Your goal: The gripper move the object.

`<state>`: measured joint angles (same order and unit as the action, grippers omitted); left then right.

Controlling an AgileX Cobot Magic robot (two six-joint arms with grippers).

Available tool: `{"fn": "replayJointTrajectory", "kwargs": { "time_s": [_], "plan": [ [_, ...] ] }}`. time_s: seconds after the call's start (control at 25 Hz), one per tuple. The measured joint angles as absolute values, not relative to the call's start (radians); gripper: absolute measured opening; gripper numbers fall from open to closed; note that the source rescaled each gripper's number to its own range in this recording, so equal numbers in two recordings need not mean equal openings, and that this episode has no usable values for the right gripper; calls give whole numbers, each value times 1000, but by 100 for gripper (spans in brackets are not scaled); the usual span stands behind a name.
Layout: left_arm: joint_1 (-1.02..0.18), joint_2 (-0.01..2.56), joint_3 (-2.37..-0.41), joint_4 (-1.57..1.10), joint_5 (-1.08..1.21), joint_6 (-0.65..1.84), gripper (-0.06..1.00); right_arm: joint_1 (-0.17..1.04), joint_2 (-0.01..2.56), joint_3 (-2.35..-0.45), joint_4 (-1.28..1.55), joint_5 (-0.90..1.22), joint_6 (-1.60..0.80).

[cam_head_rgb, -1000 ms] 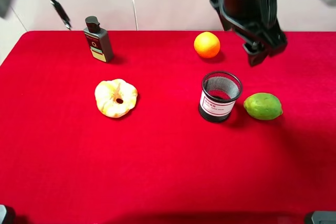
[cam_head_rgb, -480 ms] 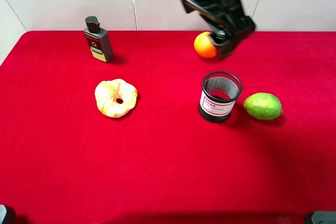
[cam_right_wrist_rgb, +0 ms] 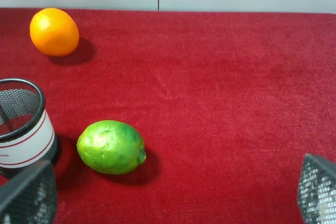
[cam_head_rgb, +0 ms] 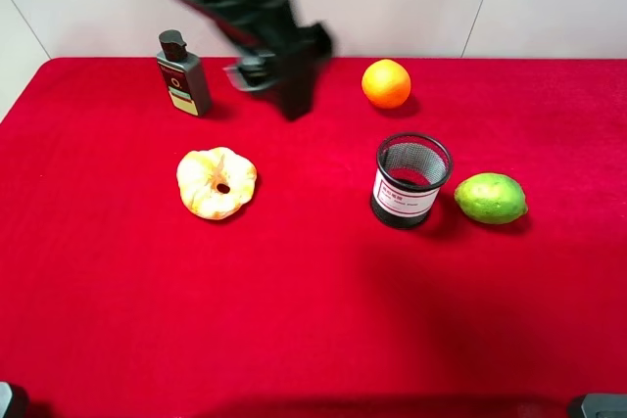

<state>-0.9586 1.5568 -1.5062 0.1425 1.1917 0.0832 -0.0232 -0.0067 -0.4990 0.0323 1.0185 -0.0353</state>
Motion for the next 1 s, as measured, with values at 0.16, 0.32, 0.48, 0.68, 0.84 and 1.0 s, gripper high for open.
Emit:
{"fn": "replayJointTrajectory", "kwargs": {
  "time_s": [0.16, 0.32, 0.48, 0.68, 0.84, 1.0],
  "plan": [
    [-932, 1435, -1393, 126, 1164, 80, 100, -23, -7, -499, 32, 1019, -35],
    [-883, 1262, -1256, 93, 1125, 80, 100, -23, -7, -499, 32, 1019, -35],
    [-868, 1107, -1132, 81, 1125, 100, 100, -23, -7, -499, 32, 1019, -35],
    [-868, 907, -1045, 75, 1195, 100, 100, -23, -7, -499, 32, 1019, -35],
    [-868, 820, -1041, 76, 1195, 100, 100, -23, -7, -499, 32, 1019, -35],
    [-856, 759, -1032, 111, 1195, 100, 100, -23, -7, -499, 32, 1019, -35]
  ]
}}
